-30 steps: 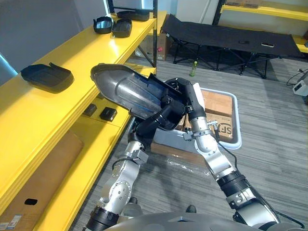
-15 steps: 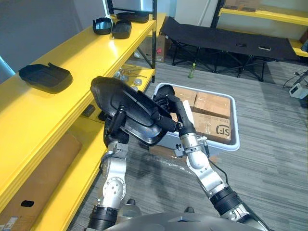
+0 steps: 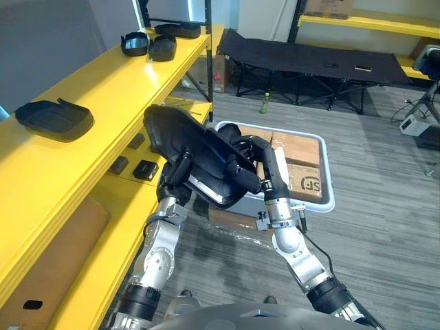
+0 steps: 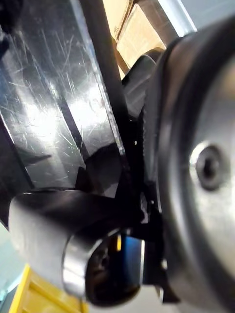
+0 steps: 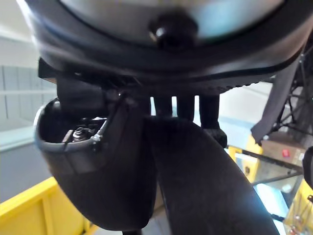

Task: Walk over and take three plastic housings, then place them on the shelf

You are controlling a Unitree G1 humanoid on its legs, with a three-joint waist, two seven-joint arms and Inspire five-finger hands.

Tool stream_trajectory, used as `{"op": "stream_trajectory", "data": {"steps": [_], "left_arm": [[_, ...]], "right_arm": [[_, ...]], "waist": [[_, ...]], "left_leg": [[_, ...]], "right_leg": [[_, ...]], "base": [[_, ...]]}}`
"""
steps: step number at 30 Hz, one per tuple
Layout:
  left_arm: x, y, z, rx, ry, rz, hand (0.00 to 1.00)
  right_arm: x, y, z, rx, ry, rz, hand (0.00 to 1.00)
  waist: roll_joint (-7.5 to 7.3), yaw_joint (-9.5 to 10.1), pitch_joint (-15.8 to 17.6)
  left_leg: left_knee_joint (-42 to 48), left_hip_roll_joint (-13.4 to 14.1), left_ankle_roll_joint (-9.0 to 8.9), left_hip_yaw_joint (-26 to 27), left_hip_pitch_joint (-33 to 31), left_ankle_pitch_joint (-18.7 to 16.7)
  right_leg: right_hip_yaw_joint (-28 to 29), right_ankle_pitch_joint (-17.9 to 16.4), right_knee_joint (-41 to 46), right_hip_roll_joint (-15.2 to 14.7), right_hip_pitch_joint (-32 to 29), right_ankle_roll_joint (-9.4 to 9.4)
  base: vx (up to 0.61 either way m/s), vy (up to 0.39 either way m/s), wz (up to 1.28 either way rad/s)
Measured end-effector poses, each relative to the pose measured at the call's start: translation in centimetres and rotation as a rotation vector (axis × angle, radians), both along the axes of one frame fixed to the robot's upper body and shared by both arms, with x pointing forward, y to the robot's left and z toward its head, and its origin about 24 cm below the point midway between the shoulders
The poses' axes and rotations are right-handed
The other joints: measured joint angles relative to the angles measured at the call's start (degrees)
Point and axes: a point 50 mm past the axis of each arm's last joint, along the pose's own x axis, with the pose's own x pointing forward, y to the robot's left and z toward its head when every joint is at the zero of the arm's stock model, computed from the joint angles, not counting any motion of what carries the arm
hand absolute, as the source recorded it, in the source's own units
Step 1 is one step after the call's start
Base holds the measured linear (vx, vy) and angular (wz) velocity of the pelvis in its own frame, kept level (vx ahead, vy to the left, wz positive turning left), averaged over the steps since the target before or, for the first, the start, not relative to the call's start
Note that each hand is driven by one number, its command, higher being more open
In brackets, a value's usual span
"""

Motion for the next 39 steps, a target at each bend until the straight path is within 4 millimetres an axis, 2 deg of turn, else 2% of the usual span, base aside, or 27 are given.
{"op": "stream_trajectory", "data": {"steps": [1,2,6,11,12,18,21,26,33,39], "left_arm": [[0.1,-0.1,0.2,0.009,-0.006,-0.012,0.00],[0.2,-0.2,0.3,0.015,-0.010,-0.020,0.00],[0.3,-0.3,0.4,0.044,-0.024,-0.017,0.00],[0.1,-0.6,0.8,0.219,-0.032,0.043,0.00],[-0.2,-1.0,1.0,0.271,-0.046,0.036,0.00],[-1.8,-0.9,2.6,0.399,-0.128,0.132,0.00],[-2.2,-0.5,3.2,0.480,-0.152,0.229,0.00],[-2.4,1.4,3.9,0.613,-0.130,0.476,0.00],[-3.8,3.4,7.3,0.679,-0.218,0.858,0.00],[-4.2,3.5,8.5,0.720,-0.269,0.998,0.00]], "right_arm": [[0.0,-0.1,0.0,0.007,-0.001,-0.006,0.00],[-0.1,-0.2,0.0,0.009,-0.006,-0.009,1.00],[-0.3,-0.2,0.1,0.008,-0.023,0.006,1.00],[0.0,-0.1,-0.2,-0.024,0.017,0.017,1.00],[0.2,0.0,-0.2,-0.032,0.029,0.023,1.00],[0.7,0.0,0.4,-0.004,0.057,0.011,1.00],[0.7,0.5,1.0,0.028,0.041,0.016,1.00],[0.6,0.7,1.5,0.051,0.029,0.010,1.00],[0.8,0.3,1.0,0.090,0.078,-0.025,1.00],[0.7,0.5,0.8,0.143,0.120,0.004,1.00]], "waist": [[0.00,-0.15,0.00],[0.01,-0.29,0.00],[0.04,-0.33,0.00],[0.10,0.41,-0.01],[0.12,0.76,0.00],[0.49,1.36,-0.07],[0.60,1.35,-0.12],[0.61,1.31,-0.12],[0.61,1.30,-0.13],[0.59,1.16,-0.14]], "left_leg": [[0.02,0.00,0.01,0.00,-0.10,0.02],[0.07,-0.01,0.01,0.02,-0.06,0.01],[1.00,-0.06,0.05,-0.23,-0.71,-0.27],[1.10,-0.14,0.05,-0.46,-0.75,-0.28],[1.10,-0.15,0.05,-0.46,-0.75,-0.28],[1.10,-0.15,0.03,-0.51,-0.60,-0.31],[1.01,-0.14,0.04,-0.53,-0.24,-0.32],[0.73,-0.12,0.47,-0.51,0.24,-0.76],[0.70,-0.12,0.18,-0.48,0.35,-0.63],[0.52,-0.11,0.17,-0.08,1.19,-0.64]], "right_leg": [[0.05,0.04,0.00,0.01,-0.11,0.00],[0.14,0.05,0.00,0.01,-0.08,0.00],[0.05,0.08,-0.01,0.05,-0.14,0.05],[-0.29,0.03,-0.01,0.03,0.03,-0.03],[-0.29,-0.02,-0.01,0.04,0.01,-0.08],[-0.40,-0.08,0.00,0.08,0.16,-0.13],[-0.47,-0.34,0.00,0.09,0.52,-0.44],[-0.54,-0.67,-0.07,0.08,0.98,-0.53],[-0.54,-0.61,-0.01,0.08,0.98,-0.72],[-0.39,-0.32,-0.01,0.02,1.40,-0.30]], "base": [[0.00,0.000,0.00],[0.00,0.000,0.00],[0.00,0.008,0.02],[0.00,0.009,0.03],[0.00,0.000,0.00],[0.00,0.000,0.00],[0.00,0.000,0.00],[0.00,0.000,0.00],[0.00,0.000,0.00],[0.00,0.013,-0.03]]}}
